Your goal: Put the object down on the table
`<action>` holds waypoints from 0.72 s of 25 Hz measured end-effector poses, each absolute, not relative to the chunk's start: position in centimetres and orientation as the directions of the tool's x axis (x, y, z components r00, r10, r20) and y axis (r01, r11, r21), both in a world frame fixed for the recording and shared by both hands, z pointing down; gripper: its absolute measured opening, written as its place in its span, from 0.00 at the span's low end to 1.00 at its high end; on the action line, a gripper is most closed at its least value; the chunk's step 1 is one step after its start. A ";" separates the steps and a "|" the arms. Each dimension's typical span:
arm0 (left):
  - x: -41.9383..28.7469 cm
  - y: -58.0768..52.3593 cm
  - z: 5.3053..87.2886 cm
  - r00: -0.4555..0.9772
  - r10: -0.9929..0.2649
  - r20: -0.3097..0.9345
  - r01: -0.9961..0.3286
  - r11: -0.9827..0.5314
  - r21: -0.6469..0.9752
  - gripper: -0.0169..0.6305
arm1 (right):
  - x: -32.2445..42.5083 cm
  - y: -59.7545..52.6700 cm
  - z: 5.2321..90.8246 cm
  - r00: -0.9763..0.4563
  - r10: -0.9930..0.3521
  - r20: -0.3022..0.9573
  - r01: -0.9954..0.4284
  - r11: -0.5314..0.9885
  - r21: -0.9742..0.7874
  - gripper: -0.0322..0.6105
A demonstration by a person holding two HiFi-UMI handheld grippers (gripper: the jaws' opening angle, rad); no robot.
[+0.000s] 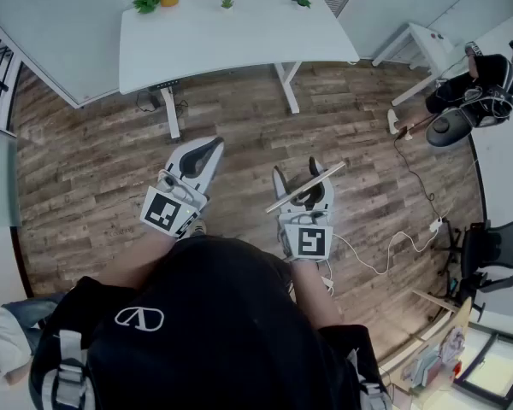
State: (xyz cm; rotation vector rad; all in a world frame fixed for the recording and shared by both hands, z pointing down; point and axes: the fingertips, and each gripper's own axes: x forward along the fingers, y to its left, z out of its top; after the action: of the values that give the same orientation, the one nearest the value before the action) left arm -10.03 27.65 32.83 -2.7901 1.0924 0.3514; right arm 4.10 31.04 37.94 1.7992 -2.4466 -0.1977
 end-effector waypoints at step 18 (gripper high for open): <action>-10.2 27.5 33.0 0.711 -0.653 -0.261 -0.683 -0.730 -0.034 0.03 | 4.9 30.7 37.9 -0.276 -0.960 -0.040 -0.957 0.271 0.103 0.54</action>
State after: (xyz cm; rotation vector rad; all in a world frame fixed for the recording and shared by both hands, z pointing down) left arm -10.18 27.50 33.00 -2.7859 1.0929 0.3512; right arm 4.90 30.69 37.94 1.8718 -2.4793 -0.1656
